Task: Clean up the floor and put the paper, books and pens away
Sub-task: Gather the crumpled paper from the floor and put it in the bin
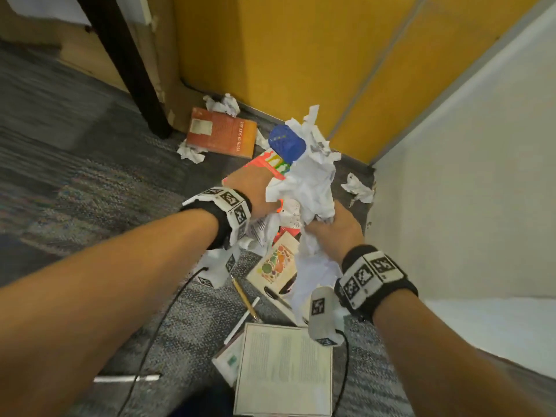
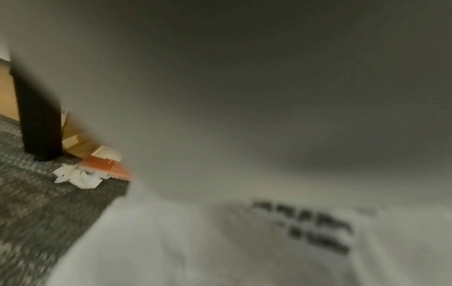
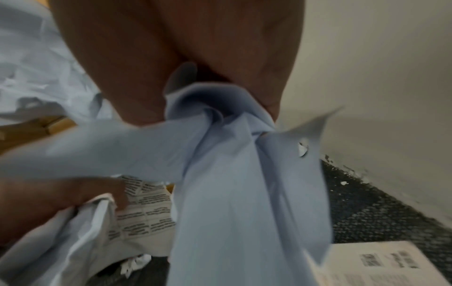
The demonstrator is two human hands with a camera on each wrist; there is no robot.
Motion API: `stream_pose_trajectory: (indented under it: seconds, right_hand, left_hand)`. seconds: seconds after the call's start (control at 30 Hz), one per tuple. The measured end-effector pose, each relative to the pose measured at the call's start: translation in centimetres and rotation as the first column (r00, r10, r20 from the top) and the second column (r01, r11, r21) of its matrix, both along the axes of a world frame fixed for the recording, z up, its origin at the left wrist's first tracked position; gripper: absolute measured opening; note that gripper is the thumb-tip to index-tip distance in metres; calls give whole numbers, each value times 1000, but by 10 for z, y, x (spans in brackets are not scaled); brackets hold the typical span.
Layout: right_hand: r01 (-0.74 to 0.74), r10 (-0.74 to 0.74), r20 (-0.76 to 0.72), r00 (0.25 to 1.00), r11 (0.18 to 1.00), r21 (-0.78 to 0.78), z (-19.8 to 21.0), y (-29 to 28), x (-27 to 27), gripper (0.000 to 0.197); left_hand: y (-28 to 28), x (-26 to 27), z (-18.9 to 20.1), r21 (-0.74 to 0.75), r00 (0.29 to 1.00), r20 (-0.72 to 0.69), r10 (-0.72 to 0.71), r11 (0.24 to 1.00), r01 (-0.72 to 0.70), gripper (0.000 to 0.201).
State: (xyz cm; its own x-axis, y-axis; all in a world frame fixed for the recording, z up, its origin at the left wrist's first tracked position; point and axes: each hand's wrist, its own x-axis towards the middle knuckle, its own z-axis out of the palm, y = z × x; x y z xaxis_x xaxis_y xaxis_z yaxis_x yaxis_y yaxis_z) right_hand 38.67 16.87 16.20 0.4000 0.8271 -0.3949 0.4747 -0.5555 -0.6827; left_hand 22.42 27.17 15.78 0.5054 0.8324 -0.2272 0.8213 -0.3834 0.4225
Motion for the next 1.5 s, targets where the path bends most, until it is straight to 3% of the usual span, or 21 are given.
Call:
stream_pose_trajectory:
  seconds: [0.13, 0.33, 0.47, 0.6, 0.73, 0.8, 0.9, 1.03, 1.1, 1.17, 1.23, 1.27, 1.3, 1.37, 1.43, 1.5]
  right_hand:
    - [-93, 94, 37, 995, 995, -25, -3, -48, -15, 41]
    - [-297, 292, 92, 952, 954, 45, 13, -66, -82, 41]
    - [-418, 396, 173, 902, 901, 114, 34, -69, -139, 56]
    - [-388, 363, 178, 914, 912, 133, 63, -79, -189, 50]
    - [-485, 425, 283, 860, 852, 195, 100, -79, -256, 53]
    - [-469, 427, 205, 881, 846, 252, 113, -78, -293, 52]
    - [-427, 437, 61, 897, 826, 367, 122, -82, -350, 41]
    - [-427, 481, -15, 877, 793, 435, 119, -91, -420, 45]
    - [-406, 469, -36, 882, 797, 447, 107, -98, -448, 48]
    - [-442, 488, 12, 873, 780, 443, 86, -107, -465, 55]
    - [-574, 563, 137, 815, 750, 330, 55, -115, -467, 60]
    - [-665, 630, 213, 747, 715, 217, 42, -119, -465, 60]
    - [-753, 706, 297, 642, 655, 70, 27, -122, -460, 60]
    - [-825, 829, 372, 418, 518, -227, 4, -127, -450, 63]
    - [-813, 881, 364, 303, 438, -384, -9, -129, -448, 61]
    - [-793, 890, 391, 236, 409, -451, -17, -125, -451, 56]
  left_hand:
    - [-57, -21, -7, -11, 998, -51, 40, 999, -40, 26]
    - [-120, -107, 26, 51, 987, -126, 99, 994, -93, 16]
    - [-130, -183, 45, 142, 974, -138, 178, 977, -158, 28]
    - [-144, -244, 68, 177, 964, -80, 252, 956, -235, 30]
    - [-154, -298, 107, 143, 946, 37, 323, 935, -325, 26]
    - [-157, -326, 119, 173, 926, 106, 362, 910, -376, 20]
    - [-169, -367, 128, 187, 866, 203, 456, 850, -492, 26]
    - [-190, -421, 111, 204, 804, 259, 535, 783, -587, 31]
    - [-204, -437, 98, 126, 817, 300, 493, 828, -546, 31]
    - [-221, -449, 86, 27, 870, 320, 375, 914, -404, 31]
    - [-242, -456, 80, -54, 951, 223, 212, 977, -205, 24]
    - [-247, -460, 73, -62, 975, 157, 158, 987, -150, 24]
    - [-249, -464, 65, -85, 985, 137, 106, 992, -95, 32]
    - [-262, -466, 54, -126, 995, -79, -53, 991, 42, 62]
    - [-268, -468, 44, -226, 959, -280, -55, 974, -10, 52]
    - [-263, -466, 44, -304, 959, -285, 6, 948, -96, 51]
